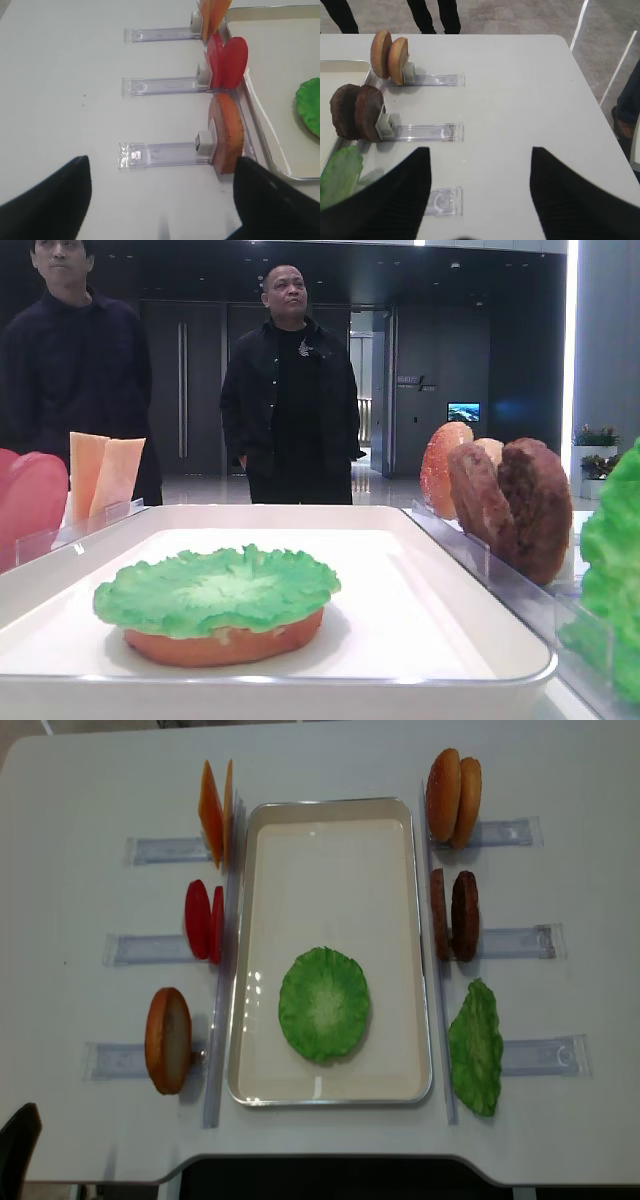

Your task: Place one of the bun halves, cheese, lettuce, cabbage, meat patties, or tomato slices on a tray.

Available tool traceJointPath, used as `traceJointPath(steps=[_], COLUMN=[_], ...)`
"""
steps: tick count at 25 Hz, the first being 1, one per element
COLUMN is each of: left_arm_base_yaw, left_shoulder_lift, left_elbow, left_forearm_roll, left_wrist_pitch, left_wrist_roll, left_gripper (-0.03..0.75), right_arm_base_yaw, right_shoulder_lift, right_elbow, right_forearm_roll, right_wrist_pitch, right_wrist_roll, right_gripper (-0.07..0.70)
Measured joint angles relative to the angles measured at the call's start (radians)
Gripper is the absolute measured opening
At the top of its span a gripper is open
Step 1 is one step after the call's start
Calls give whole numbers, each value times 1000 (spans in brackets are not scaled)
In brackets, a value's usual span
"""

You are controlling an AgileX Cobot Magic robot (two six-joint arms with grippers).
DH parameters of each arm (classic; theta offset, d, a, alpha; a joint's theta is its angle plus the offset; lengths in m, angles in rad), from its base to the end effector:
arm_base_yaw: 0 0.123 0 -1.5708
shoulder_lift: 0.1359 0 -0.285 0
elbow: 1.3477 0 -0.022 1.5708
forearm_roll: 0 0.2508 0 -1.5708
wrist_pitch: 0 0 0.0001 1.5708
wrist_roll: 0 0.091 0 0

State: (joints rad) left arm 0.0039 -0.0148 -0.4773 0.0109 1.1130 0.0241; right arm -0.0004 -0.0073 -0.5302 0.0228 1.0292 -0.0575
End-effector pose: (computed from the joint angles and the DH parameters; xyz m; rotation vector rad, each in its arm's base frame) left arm -0.0068 0.0009 0.2668 0.0205 2.1045 0.0300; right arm -0.0085 0.0018 0.2882 -0.0575 1.9743 -0.0108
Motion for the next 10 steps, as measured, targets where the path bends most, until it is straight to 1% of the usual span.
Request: traceJointPath(steps=[3, 6, 10], left_arm_base_yaw=[0, 0, 0], left_shoulder_lift=[0, 0, 0], left_elbow=[0, 0, 0], left_forearm_roll=[0, 0, 0], left_wrist_pitch=[0, 0, 0], left_wrist_roll=[0, 0, 0], left_gripper=[692, 692, 692], right_arm_base_yaw=[0, 0, 0], right_shoulder_lift=[0, 0, -1], right_elbow=[0, 6, 21], right_forearm_roll=[8, 21, 23], right_wrist_pitch=[16, 61, 92], right_wrist_roll=[0, 0, 0], right_gripper=[416, 416, 416])
